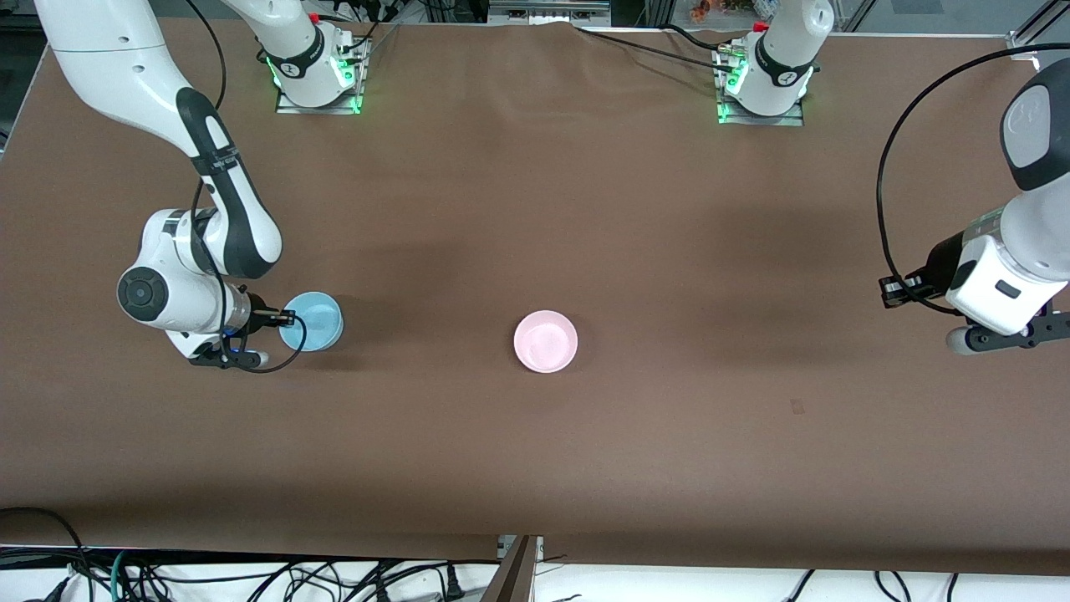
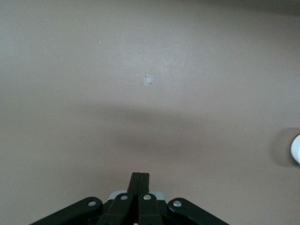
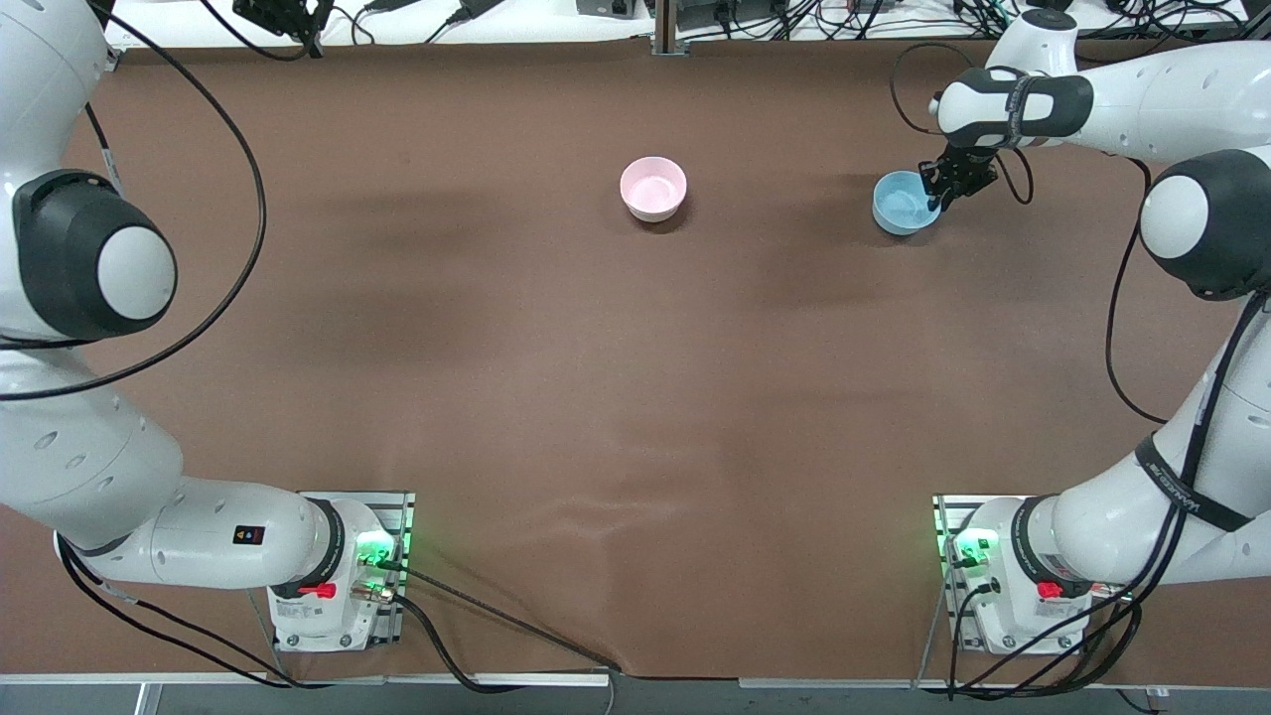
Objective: Stack pink and blue bowls on white bowl
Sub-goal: 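Grasp the blue bowl rim with the right gripper while the left gripper withdraws, then carry the blue bowl with the right gripper onto the pink bowl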
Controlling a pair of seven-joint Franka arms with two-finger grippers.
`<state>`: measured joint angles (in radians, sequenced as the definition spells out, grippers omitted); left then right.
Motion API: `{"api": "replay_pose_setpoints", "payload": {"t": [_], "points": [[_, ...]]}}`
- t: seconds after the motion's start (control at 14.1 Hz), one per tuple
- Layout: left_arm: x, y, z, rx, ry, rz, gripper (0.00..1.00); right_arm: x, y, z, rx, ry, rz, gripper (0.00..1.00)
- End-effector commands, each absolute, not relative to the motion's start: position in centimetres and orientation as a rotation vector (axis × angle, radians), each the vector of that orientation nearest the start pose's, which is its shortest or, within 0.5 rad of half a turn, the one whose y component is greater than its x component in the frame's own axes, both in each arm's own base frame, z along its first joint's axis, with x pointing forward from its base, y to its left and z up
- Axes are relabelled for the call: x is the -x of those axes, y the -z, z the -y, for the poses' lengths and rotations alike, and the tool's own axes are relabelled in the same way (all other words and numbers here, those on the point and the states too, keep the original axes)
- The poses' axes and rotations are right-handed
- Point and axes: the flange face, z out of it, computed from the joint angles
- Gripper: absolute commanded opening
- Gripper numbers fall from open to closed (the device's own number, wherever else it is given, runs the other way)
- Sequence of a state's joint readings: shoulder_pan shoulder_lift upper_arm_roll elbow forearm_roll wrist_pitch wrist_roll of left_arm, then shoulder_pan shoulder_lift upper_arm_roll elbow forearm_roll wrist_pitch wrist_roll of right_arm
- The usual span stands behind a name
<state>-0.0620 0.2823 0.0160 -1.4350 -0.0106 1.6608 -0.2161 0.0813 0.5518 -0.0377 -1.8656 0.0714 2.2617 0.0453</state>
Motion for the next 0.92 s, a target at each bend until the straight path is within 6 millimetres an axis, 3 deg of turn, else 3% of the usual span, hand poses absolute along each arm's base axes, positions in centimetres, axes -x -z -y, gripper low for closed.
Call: {"api": "replay_pose_setpoints", "payload": {"t": [0.0, 0.14, 0.28, 0.57, 0.71, 0.85], "points": [[-58.7, -51.0, 3.1, 3.117, -0.009, 0.186, 0.0, -63.4, -25.4, -5.8, 3.074, -0.228, -0.143, 0.0], [-56.1, -49.8, 3.1, 3.122, 0.048, 0.18, 0.0, -64.7, -28.5, -10.6, 3.025, -0.194, -0.209, 0.0], [-55.5, -50.1, 3.5, 3.123, 0.056, 0.173, 0.0, -65.3, -31.1, -17.1, 2.937, -0.153, -0.34, 0.0], [-52.2, -51.1, 4.5, 3.123, 0.064, 0.135, 0.0, -65.1, -32.1, -31.8, 2.864, -0.126, -0.566, 0.0], [-52.0, -51.5, 5.1, 3.122, 0.064, 0.116, 0.0, -64.5, -31.7, -37.4, 2.824, -0.118, -0.662, 0.0], [-51.4, -52.5, 5.2, 3.122, 0.083, 0.111, 0.0, -63.4, -30.5, -41.4, 2.783, -0.078, -0.717, 0.0]]}}
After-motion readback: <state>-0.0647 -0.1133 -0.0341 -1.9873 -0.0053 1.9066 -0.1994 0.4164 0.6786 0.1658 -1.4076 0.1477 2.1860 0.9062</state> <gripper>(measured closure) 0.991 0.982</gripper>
